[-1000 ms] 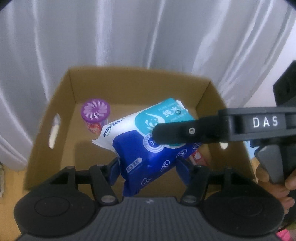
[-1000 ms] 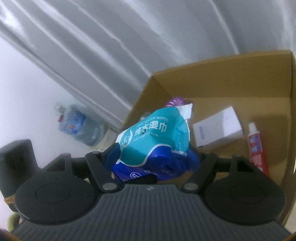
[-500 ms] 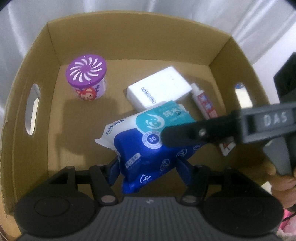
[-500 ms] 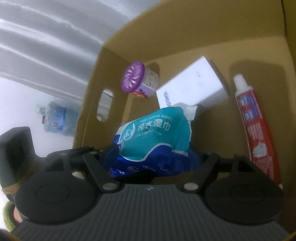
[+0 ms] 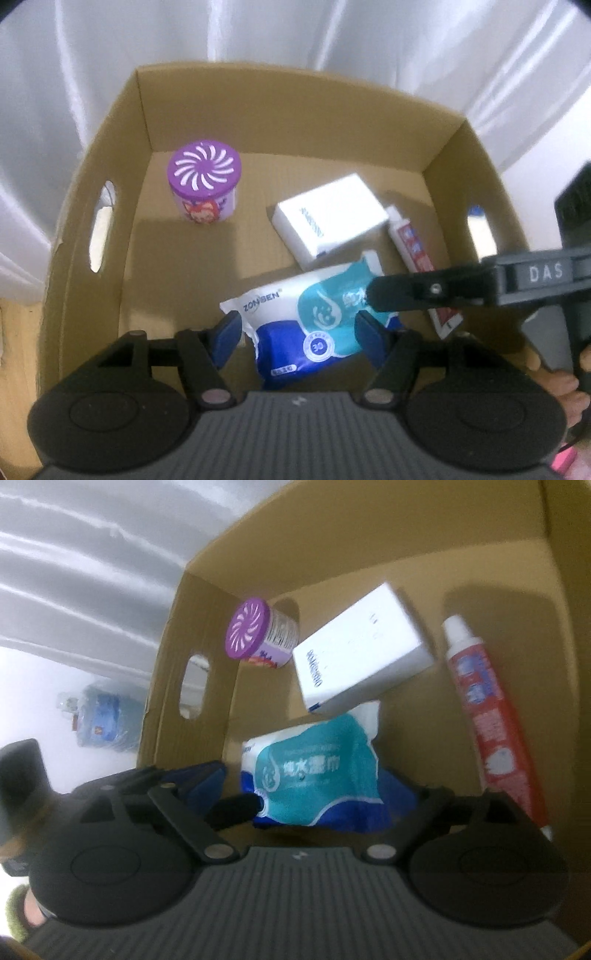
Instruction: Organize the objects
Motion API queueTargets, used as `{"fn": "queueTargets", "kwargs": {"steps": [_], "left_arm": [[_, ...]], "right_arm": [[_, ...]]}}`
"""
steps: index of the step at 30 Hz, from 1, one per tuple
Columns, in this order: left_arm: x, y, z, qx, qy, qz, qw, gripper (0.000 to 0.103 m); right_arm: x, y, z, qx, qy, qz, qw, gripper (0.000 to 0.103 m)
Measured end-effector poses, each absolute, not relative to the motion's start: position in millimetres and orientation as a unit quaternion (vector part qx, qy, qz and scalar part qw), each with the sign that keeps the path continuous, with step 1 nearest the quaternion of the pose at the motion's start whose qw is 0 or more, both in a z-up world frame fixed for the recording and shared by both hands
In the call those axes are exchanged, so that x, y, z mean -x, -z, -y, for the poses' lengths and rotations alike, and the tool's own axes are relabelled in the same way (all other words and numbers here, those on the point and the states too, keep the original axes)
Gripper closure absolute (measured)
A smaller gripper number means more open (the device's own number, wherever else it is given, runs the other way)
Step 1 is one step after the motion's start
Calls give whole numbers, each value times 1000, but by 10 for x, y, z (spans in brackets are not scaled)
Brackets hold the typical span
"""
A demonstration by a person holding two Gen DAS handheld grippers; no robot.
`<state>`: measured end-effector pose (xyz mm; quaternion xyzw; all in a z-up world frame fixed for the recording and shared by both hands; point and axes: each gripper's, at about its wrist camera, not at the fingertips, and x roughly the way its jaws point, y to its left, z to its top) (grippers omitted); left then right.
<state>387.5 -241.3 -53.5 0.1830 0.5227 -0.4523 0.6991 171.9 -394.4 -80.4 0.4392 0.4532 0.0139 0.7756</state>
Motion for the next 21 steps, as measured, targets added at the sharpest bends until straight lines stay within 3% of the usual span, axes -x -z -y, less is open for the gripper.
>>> {"fn": "queueTargets", "kwargs": {"steps": [9,16,21], "left_arm": [[-3509,57,2162,-141,456,-466,744,34],[-2892,-347,1799,-112,453,-400,789,20],[-2421,-413,1536,-115,402,-366,831,19]], "right_arm": [[-1274,485,4061,-453,3,-386,804,9],[-695,148,4028,-443,6,-326,835,3],[-293,-97,3891,-389,14,-303,870,1]]}}
